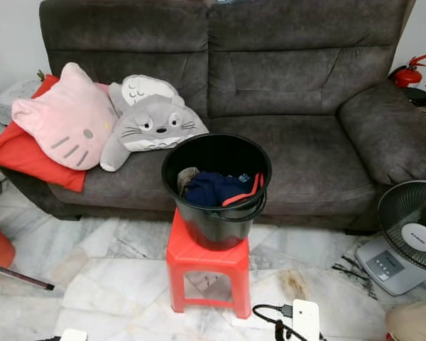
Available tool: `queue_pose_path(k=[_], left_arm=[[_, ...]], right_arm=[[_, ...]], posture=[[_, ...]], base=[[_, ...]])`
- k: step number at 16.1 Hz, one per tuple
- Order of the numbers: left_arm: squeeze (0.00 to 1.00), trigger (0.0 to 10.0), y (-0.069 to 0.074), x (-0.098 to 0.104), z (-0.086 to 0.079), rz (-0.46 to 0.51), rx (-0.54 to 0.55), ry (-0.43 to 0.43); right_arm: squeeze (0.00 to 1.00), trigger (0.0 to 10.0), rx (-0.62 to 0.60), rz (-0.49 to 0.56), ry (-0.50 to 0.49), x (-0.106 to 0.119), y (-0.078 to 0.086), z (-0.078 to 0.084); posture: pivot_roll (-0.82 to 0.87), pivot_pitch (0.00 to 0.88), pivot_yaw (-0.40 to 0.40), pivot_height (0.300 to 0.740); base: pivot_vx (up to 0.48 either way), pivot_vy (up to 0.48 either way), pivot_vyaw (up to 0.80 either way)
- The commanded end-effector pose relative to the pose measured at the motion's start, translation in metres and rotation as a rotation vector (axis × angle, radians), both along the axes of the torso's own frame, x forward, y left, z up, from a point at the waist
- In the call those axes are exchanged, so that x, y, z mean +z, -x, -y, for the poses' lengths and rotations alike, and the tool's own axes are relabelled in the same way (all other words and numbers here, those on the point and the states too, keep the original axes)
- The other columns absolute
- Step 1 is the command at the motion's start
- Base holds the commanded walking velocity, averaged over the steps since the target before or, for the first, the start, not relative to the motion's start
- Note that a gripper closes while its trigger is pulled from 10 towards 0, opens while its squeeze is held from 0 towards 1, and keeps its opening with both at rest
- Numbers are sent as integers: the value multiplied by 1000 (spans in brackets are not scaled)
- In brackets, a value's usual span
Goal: Hang hanger
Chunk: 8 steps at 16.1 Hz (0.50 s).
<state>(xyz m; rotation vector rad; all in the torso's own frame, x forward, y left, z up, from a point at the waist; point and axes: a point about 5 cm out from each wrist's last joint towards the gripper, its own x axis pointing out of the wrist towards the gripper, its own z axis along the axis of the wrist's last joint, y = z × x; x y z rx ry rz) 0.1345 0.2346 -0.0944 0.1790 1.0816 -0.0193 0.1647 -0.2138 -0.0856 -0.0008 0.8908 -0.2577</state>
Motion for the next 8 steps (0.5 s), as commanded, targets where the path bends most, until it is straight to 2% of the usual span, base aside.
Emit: queue_pose_path(k=[1, 6, 8], left_arm=[[0, 10000, 3, 0, -4, -19, -2, -14], [0, 10000, 3, 0, -5, -15, -5, -16], [0, 10000, 3, 0, -5, -16, -5, -17]], right_arm=[[0, 10000, -5, 12, -4, 1, -2, -2], [0, 10000, -8, 30, -8, 1, -2, -3], [0, 10000, -10, 39, -9, 1, -2, -3]], posture=[[2, 0, 29, 732], [-4, 0, 33, 732], [-8, 0, 36, 732]], base=[[0, 0, 0], [0, 0, 0], [311, 0, 0]])
